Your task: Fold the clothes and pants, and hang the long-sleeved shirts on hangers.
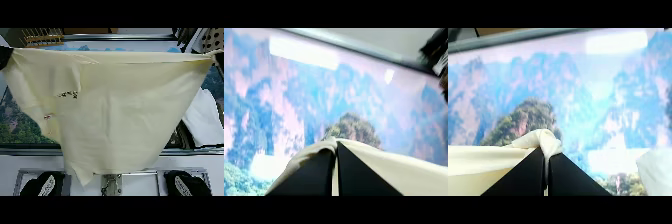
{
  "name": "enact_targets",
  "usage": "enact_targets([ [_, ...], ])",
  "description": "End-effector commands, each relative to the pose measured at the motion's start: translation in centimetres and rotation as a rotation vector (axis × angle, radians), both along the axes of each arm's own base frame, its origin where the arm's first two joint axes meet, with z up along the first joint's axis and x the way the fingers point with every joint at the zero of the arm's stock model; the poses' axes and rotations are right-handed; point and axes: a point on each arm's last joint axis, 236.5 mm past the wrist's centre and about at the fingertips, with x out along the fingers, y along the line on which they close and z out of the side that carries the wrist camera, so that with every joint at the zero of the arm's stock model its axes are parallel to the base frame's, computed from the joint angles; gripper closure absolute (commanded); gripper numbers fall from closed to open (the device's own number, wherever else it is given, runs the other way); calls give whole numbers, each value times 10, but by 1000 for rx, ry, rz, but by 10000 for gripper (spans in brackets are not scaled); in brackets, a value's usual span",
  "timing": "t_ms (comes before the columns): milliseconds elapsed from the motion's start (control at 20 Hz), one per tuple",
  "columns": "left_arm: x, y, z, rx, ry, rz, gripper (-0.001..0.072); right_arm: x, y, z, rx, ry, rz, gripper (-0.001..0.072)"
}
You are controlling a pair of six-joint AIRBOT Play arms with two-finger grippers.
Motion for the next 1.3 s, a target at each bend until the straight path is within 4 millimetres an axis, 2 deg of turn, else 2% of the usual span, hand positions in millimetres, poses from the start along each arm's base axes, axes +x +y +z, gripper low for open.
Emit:
enact_targets([
  [0,77,-7,-100,7,149,-19,701,79,15,-105,-12,232,69,707],
  [50,96,-7,-121,-2,170,-12,701,106,19,-130,-10,244,67,706],
  [150,125,-9,-151,-10,211,-12,701,153,23,-164,6,217,42,705],
  [250,145,-10,-171,-13,252,-26,700,184,20,-181,26,188,6,704],
  [300,150,-11,-177,-14,273,-37,687,193,18,-184,26,178,-1,682],
  [350,154,-10,-180,-13,293,-49,420,196,14,-184,28,173,-9,522],
  [400,155,-6,-182,-15,315,-55,144,197,10,-181,25,168,-14,224],
  [450,151,3,-182,-18,343,-57,161,194,6,-175,23,165,-18,88],
  [500,143,12,-183,-19,374,-59,161,186,-2,-167,22,168,-26,139],
  [600,115,37,-199,-3,466,-34,161,164,-12,-154,-9,185,-11,141],
  [700,68,62,-240,26,600,21,161,133,-11,-153,-42,222,12,142],
  [750,39,65,-269,10,682,35,161,116,-7,-159,-42,249,24,142],
  [900,-46,50,-354,-72,899,54,161,68,11,-189,-28,330,62,142],
  [1000,-84,34,-400,-131,972,85,162,47,23,-210,-17,376,88,142],
  [1100,-94,22,-424,-212,971,128,162,34,36,-225,3,413,113,142],
  [1250,-88,9,-437,-307,959,145,162,27,50,-235,34,438,141,141],
])
